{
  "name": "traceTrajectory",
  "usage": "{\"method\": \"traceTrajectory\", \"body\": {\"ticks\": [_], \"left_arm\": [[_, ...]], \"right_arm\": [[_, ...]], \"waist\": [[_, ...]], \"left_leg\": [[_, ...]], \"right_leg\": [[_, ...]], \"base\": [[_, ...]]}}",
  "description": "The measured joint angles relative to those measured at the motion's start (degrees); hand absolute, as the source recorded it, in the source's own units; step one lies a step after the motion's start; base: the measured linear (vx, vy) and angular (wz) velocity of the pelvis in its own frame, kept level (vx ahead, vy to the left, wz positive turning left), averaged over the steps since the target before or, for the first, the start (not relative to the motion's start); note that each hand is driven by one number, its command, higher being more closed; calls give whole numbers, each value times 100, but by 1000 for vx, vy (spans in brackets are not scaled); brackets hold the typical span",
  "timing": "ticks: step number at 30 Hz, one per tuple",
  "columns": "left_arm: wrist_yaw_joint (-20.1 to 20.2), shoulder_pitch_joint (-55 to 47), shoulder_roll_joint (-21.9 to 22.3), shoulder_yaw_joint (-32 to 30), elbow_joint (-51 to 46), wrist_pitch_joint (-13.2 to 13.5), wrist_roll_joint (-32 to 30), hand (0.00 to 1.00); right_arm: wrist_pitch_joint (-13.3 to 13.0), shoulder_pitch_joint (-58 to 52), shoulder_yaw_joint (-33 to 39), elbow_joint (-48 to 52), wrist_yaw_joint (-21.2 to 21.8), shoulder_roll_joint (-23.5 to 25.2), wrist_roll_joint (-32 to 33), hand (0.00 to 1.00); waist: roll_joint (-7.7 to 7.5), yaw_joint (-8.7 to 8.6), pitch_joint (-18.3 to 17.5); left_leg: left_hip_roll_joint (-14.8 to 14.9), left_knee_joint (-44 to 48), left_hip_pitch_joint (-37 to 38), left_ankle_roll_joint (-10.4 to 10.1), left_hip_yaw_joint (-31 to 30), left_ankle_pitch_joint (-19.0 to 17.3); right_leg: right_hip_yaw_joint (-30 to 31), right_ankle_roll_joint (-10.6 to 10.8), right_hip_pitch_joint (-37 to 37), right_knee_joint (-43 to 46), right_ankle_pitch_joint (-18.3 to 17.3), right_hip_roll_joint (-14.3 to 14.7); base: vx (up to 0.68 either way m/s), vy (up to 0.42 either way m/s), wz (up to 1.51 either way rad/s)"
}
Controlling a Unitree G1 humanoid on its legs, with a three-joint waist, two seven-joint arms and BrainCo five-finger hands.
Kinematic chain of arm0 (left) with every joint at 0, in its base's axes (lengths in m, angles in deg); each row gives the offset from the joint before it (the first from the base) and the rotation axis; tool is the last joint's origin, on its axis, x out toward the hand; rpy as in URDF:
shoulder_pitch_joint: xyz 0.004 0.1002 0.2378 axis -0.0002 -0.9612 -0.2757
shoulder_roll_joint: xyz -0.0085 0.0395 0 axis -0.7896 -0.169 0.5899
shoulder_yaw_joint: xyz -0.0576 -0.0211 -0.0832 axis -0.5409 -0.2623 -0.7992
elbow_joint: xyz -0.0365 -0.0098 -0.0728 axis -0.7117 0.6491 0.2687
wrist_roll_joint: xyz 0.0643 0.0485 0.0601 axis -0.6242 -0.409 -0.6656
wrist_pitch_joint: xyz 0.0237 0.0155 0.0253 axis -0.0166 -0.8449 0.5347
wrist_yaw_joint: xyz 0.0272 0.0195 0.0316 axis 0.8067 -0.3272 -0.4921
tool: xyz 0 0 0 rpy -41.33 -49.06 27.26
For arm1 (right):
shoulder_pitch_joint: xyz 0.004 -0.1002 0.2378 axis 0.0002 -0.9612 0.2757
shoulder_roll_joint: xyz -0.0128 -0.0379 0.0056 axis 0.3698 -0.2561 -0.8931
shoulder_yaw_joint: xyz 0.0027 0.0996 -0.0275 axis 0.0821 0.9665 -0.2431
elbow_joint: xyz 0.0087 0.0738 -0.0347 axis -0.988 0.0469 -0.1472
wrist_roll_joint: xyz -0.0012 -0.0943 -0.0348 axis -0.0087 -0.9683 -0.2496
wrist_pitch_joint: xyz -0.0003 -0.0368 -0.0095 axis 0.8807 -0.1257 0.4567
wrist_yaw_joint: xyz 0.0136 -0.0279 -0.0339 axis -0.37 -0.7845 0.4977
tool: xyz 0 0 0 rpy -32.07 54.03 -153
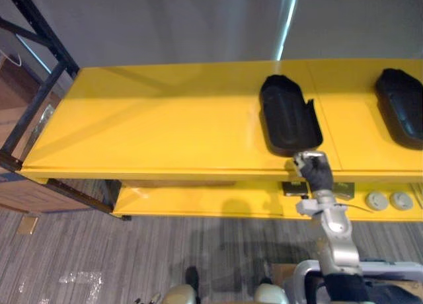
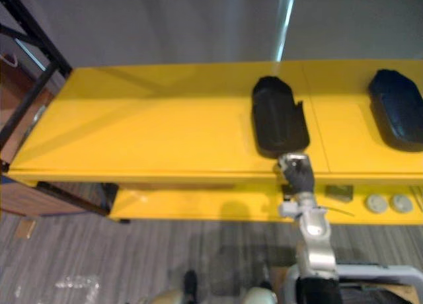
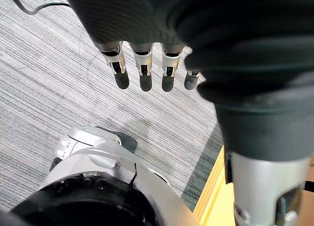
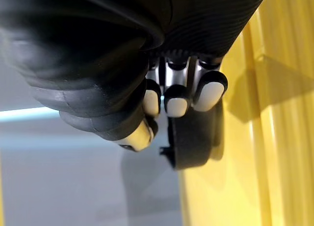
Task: Walk over and take plastic housings, then place them on the shelf
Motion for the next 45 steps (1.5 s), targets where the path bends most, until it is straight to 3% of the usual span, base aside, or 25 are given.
{"method": "traceTrajectory", "body": {"ticks": [20, 40, 45], "left_arm": [[11, 0, -12, -43, -2, -103, -46, 0], [46, 5, -12, -72, -21, -220, -53, 0], [56, 12, -12, -72, -84, -224, -55, 0]], "right_arm": [[172, 979, 159, -1168, -71, -193, 1, 100], [135, 2016, 285, -2379, -116, -391, 20, 100], [110, 2244, 357, -2477, -118, -412, 15, 100]], "waist": [[37, 100, 26], [121, 253, 115], [123, 257, 297]], "left_leg": [[-100, -106, -83, 73, -295, 236], [-194, -136, -47, 104, -486, 278], [-206, -140, 13, 104, -486, 278]], "right_leg": [[-296, 74, 90, -61, 72, -74], [-549, 124, 355, -238, 148, -147], [-559, 129, 426, -250, 151, -160]], "base": [[-28, 6, 7], [-8, 3, 4], [0, 0, 0]]}}
